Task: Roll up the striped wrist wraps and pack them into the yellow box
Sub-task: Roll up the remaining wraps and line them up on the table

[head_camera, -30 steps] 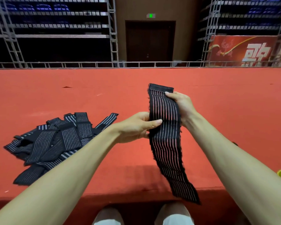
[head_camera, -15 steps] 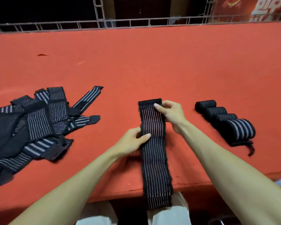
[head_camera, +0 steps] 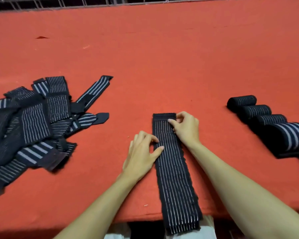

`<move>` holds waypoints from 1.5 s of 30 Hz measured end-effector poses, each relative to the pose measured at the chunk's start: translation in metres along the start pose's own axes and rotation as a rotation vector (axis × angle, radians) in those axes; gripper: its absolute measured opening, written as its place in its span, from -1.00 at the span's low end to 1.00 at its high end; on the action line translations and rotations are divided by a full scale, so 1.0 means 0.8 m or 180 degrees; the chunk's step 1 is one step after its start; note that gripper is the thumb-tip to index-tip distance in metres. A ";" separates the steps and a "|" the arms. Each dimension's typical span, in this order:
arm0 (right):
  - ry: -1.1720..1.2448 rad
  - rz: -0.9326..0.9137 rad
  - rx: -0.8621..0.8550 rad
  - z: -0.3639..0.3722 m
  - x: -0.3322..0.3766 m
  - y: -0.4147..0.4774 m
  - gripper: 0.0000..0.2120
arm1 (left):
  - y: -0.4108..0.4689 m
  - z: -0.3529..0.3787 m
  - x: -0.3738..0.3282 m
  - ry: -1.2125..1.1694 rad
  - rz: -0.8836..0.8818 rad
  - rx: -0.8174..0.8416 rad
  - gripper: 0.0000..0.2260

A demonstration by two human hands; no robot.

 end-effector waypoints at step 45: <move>-0.0323 -0.1953 0.1528 0.344 0.324 -0.159 -0.64 | 0.010 -0.315 0.305 0.0712 -0.1039 -0.1356 -0.89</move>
Point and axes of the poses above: each hand's wrist, its own y-axis towards the middle knuckle, its own z-axis out of the palm, x = y × z, the point moved 8 cm from there along y, towards the middle knuckle, and after that the axes turned 14 degrees about -x, right-handed, at the moved point
